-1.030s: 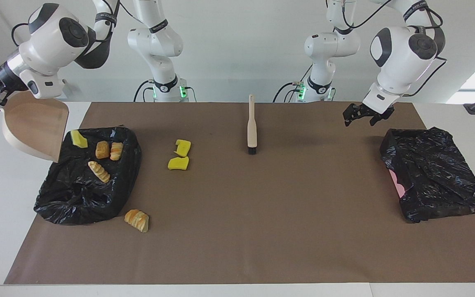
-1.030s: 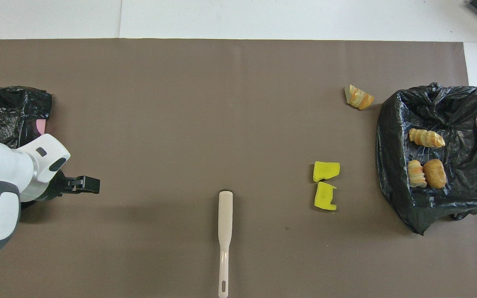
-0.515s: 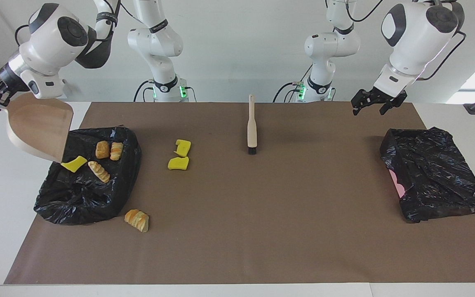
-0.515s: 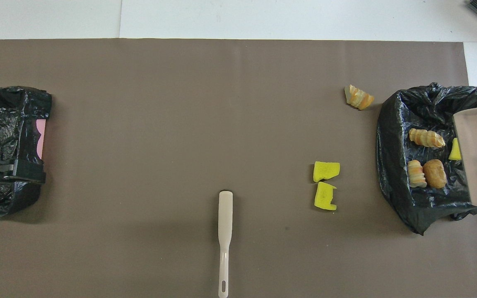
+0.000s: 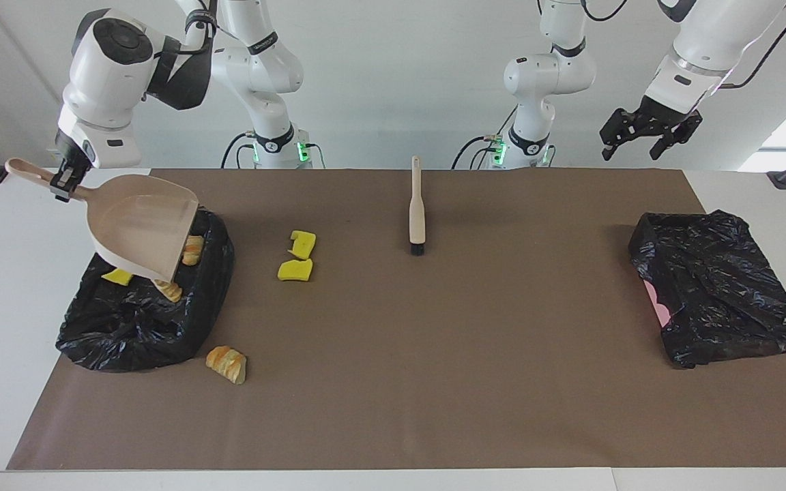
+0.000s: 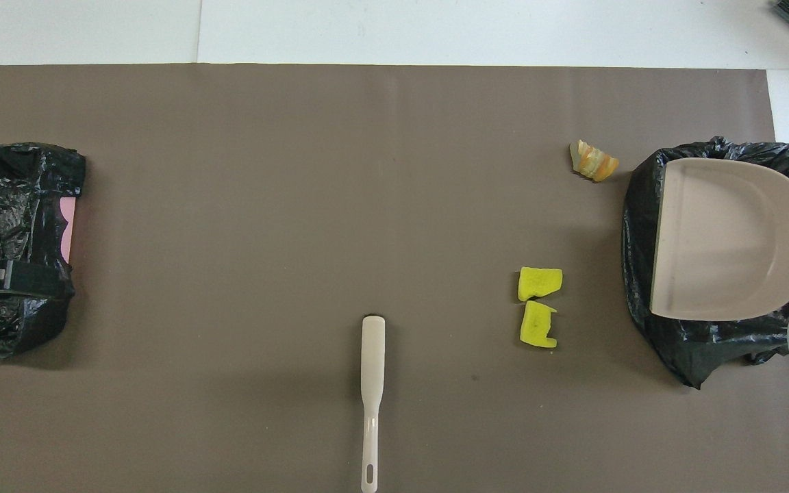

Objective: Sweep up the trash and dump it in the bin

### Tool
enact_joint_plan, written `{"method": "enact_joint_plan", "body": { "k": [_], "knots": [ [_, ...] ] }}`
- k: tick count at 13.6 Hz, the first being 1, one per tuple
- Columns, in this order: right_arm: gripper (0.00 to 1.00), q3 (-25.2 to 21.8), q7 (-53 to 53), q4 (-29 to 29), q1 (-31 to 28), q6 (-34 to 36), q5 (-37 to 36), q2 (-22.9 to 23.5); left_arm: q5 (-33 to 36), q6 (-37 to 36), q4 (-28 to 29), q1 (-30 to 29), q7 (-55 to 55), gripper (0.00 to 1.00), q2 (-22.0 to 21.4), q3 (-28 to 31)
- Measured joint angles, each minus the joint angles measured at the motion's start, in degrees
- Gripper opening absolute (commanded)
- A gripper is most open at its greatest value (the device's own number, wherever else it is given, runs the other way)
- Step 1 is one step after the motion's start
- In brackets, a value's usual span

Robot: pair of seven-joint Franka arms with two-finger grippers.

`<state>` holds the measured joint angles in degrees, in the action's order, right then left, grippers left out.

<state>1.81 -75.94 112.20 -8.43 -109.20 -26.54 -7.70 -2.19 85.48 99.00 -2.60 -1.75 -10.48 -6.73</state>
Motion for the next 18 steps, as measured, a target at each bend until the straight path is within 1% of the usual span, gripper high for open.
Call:
{"method": "enact_joint_plan", "body": {
  "k": [2,5,7,9,14,18],
  "knots": [
    [0.00,0.0,7.8,0.4,1.6,0.2,3.6,0.9,0.0,0.0,0.0,0.1,0.0,1.00,0.1,-0.3],
    [0.00,0.2,19.6,0.4,3.8,0.0,9.0,3.4,0.0,-0.7,-0.7,0.1,0.0,1.00,0.3,-0.4],
    [0.00,0.6,27.0,-0.4,5.0,-0.3,10.5,5.6,0.0,-0.8,-1.4,0.1,0.0,1.00,0.9,-0.3],
    [0.00,0.9,35.0,-1.8,7.2,-0.3,14.1,7.7,0.0,-0.8,-1.7,0.1,0.0,1.00,1.8,-0.1],
    [0.00,1.2,58.8,-6.5,16.1,-0.3,21.9,13.8,0.0,-0.9,-5.7,0.0,0.0,1.00,4.3,0.1],
    [0.00,1.3,78.7,-11.9,23.4,-0.3,25.7,18.4,0.0,-1.1,-5.9,0.0,0.0,1.00,4.4,0.1]
  ]
}}
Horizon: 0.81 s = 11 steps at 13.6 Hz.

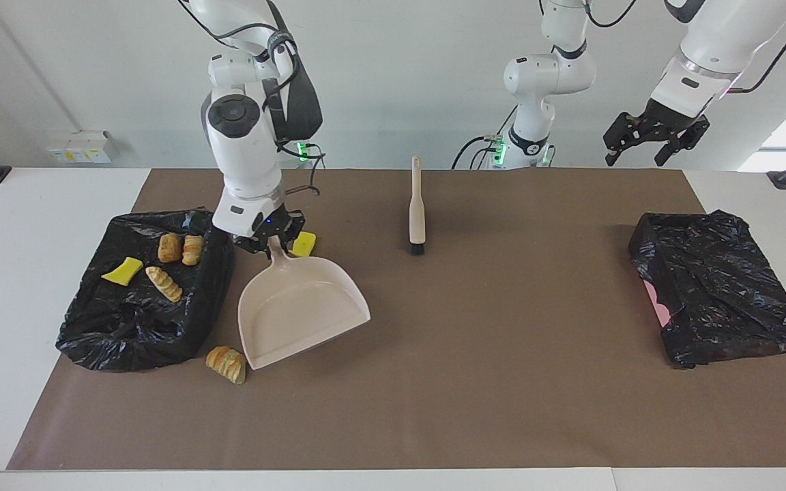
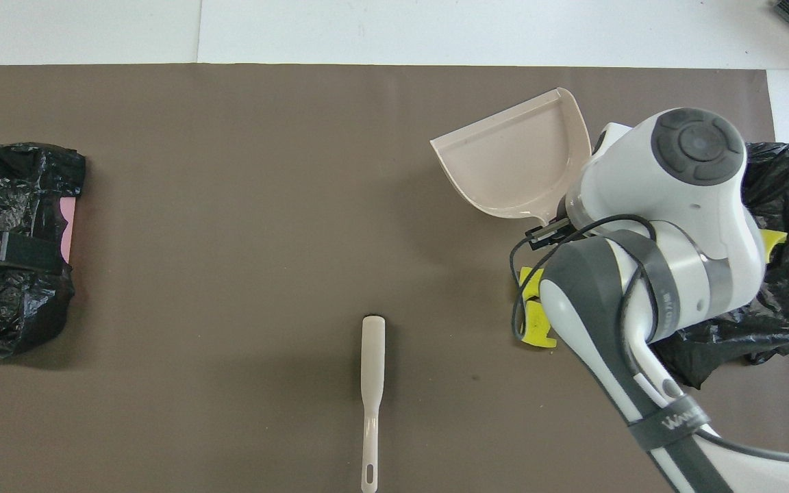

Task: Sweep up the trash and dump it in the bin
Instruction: 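Lift the dustpan off the bin with the right gripper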

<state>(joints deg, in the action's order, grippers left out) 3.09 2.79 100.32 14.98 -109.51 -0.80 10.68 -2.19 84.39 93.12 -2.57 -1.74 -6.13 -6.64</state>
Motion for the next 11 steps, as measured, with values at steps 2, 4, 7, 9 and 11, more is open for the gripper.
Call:
{"method": "enact_joint_plan", "body": {
  "k": [2,4,7,9,11],
  "knots": [
    [0.00,0.0,9.5,-2.7,3.1,0.1,3.4,2.6,0.0,-0.3,0.0,0.0,0.0,1.00,0.0,0.0],
    [0.00,0.1,17.3,-6.9,5.5,2.4,5.2,6.0,0.0,-1.0,-0.1,0.0,0.0,1.00,0.0,0.0],
    [0.00,0.1,23.4,-12.9,7.9,4.4,7.2,12.0,0.0,-1.5,-0.1,0.0,0.0,1.00,0.0,0.0],
    [0.00,0.1,26.9,-15.3,9.4,4.4,7.3,15.7,0.0,-1.6,-0.1,0.0,0.0,1.00,0.0,0.0],
    [0.00,0.1,27.7,-18.4,10.9,4.4,7.3,19.6,0.0,-1.6,-0.1,0.0,0.0,1.00,0.0,0.0]
  ]
}}
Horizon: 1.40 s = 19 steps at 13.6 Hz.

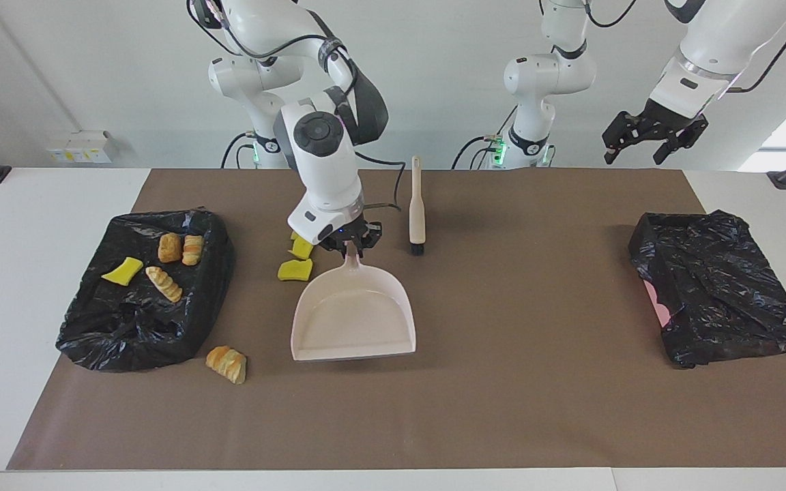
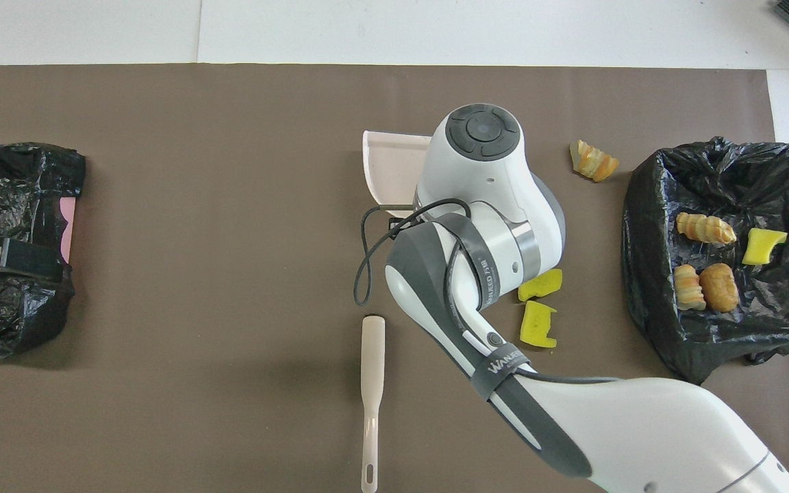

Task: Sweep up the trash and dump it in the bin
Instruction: 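Lift the dustpan off the bin with the right gripper, then set the dustpan down on the mat center with the right gripper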

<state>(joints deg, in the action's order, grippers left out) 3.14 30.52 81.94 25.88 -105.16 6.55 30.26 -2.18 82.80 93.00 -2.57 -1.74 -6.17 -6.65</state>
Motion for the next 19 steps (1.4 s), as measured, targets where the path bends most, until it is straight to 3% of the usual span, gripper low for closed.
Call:
{"method": "enact_joint_plan", "body": {
  "k": [5,7,13,19],
  "knots": [
    [0.00,0.0,0.5,-6.1,2.0,-1.8,0.0,6.3,1.0,0.0,-0.9,0.0,1.9,1.00,0.0,0.2],
    [0.99,0.0,2.2,-6.5,2.5,-2.4,0.0,7.0,1.0,0.4,-0.9,0.0,2.0,1.00,-0.1,0.2],
    [1.00,-0.2,3.4,-7.6,2.2,-4.0,0.0,6.6,1.0,1.8,-0.9,0.0,2.0,1.00,0.0,0.4],
    [1.00,-0.2,3.8,-2.4,2.6,-2.1,0.0,0.8,1.0,1.8,-0.9,0.0,2.0,1.00,0.0,0.5]
  ]
}}
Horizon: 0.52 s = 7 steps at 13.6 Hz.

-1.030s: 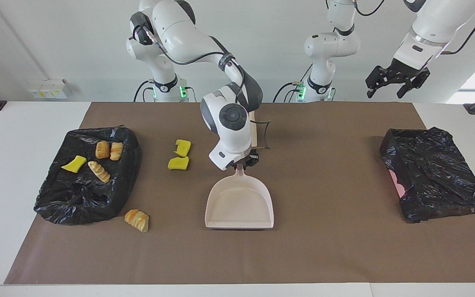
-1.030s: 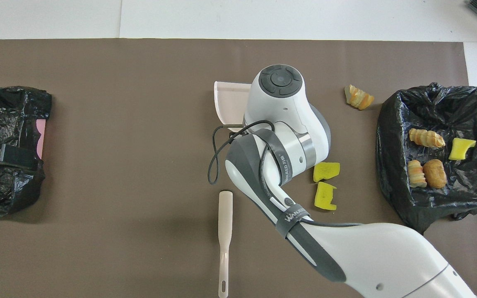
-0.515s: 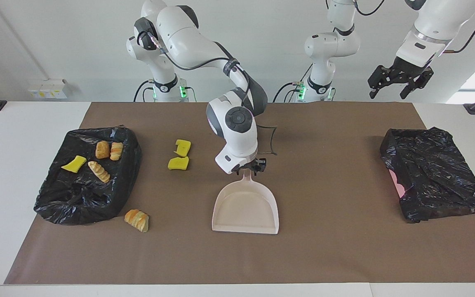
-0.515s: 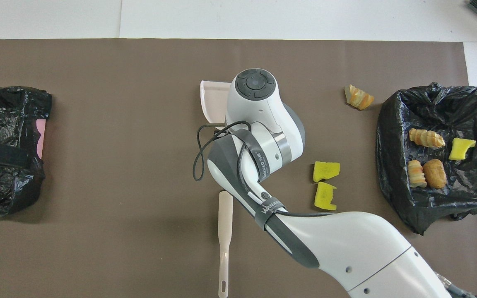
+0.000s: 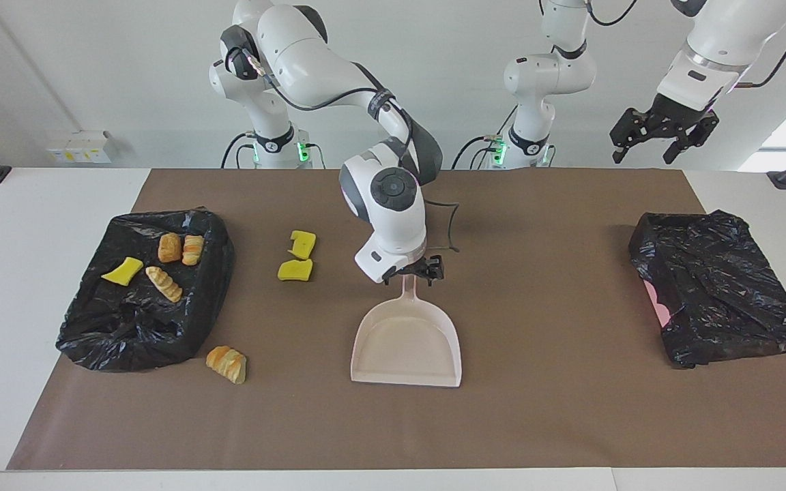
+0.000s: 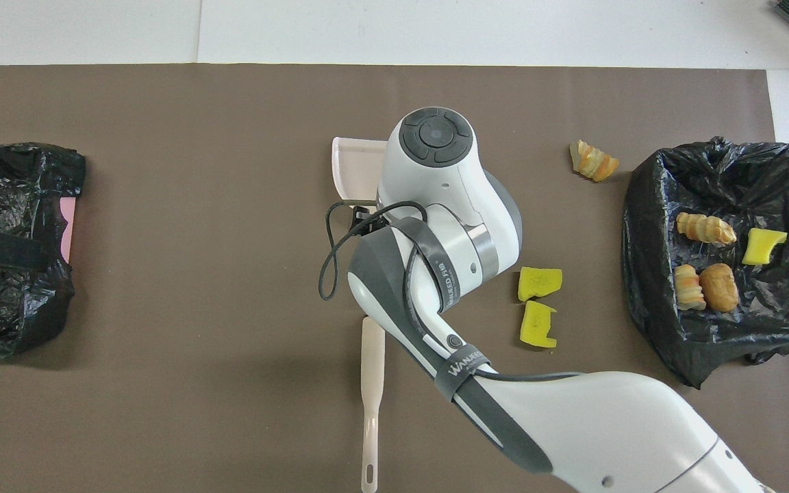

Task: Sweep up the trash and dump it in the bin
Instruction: 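Set the dustpan down on the mat center with the right gripper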

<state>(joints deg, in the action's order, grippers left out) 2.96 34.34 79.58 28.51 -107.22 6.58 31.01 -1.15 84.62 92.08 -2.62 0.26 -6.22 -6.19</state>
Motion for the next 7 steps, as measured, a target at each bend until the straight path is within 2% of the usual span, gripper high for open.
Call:
{"method": "enact_joint_plan", "body": {
  "k": [5,7],
  "knots": [
    [1.00,0.1,3.1,14.7,2.5,-0.1,0.0,-11.8,0.0,0.0,0.0,0.0,0.0,1.00,0.0,0.0],
    [1.00,0.1,5.5,21.3,4.9,-2.6,0.0,-16.6,0.0,0.0,0.0,0.0,0.0,1.00,0.0,0.0]
  ]
}}
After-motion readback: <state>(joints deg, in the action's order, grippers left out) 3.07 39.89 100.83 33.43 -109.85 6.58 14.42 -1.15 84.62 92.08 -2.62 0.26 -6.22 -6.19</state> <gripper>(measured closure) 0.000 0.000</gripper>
